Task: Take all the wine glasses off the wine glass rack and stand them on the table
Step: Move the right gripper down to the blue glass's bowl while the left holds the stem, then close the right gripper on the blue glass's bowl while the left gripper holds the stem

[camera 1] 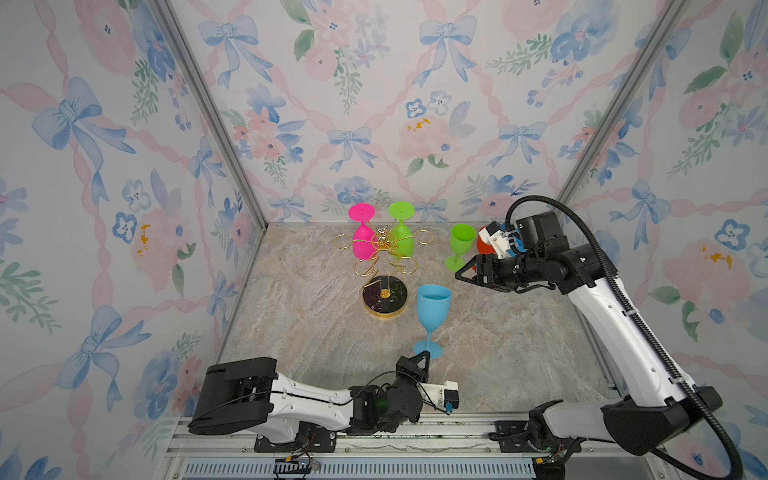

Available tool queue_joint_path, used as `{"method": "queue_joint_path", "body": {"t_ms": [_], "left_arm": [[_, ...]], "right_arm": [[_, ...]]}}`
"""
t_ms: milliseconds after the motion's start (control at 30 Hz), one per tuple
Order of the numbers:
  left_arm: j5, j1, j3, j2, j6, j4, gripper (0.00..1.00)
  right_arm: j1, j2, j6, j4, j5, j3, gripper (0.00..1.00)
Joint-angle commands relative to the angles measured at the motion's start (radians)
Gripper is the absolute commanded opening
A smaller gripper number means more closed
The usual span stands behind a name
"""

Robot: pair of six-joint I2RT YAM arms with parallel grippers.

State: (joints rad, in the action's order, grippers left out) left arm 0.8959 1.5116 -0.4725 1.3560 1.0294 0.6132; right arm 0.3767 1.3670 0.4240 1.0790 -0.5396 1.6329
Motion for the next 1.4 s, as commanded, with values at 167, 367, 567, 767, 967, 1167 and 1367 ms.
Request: {"method": "queue_joint_path", "body": {"t_ms": [167, 367, 567, 767, 967, 1167, 1367], "left_arm": [[0.017, 0.002, 0.032, 0.027, 0.172, 0.132, 0.00], [-0.005, 0.003, 0.054, -0.002, 0.184, 0.141, 0.00], [-0.008, 0.002, 0.077, -0.013, 0.222, 0.155, 0.00], [-0.005, 0.002, 0.084, -0.004, 0.253, 0.183, 0.00], [-0.008, 0.002, 0.097, -0.011, 0.274, 0.199, 0.00], [-0.001, 0.002, 0.107, 0.001, 0.313, 0.210, 0.00], [0.010, 0.002, 0.111, 0.022, 0.358, 0.234, 0.00]], "right_arm": [[0.058, 0.061, 0.030, 0.099, -0.021, 0.034, 0.59], [0.071, 0.077, 0.032, 0.121, -0.014, 0.010, 0.53], [0.077, 0.086, 0.027, 0.127, -0.016, -0.022, 0.48], [0.084, 0.095, 0.022, 0.125, -0.016, -0.047, 0.44], [0.086, 0.098, 0.021, 0.125, -0.020, -0.061, 0.38], [0.087, 0.090, 0.015, 0.135, -0.021, -0.075, 0.29], [0.087, 0.086, 0.007, 0.142, -0.023, -0.099, 0.21]]}}
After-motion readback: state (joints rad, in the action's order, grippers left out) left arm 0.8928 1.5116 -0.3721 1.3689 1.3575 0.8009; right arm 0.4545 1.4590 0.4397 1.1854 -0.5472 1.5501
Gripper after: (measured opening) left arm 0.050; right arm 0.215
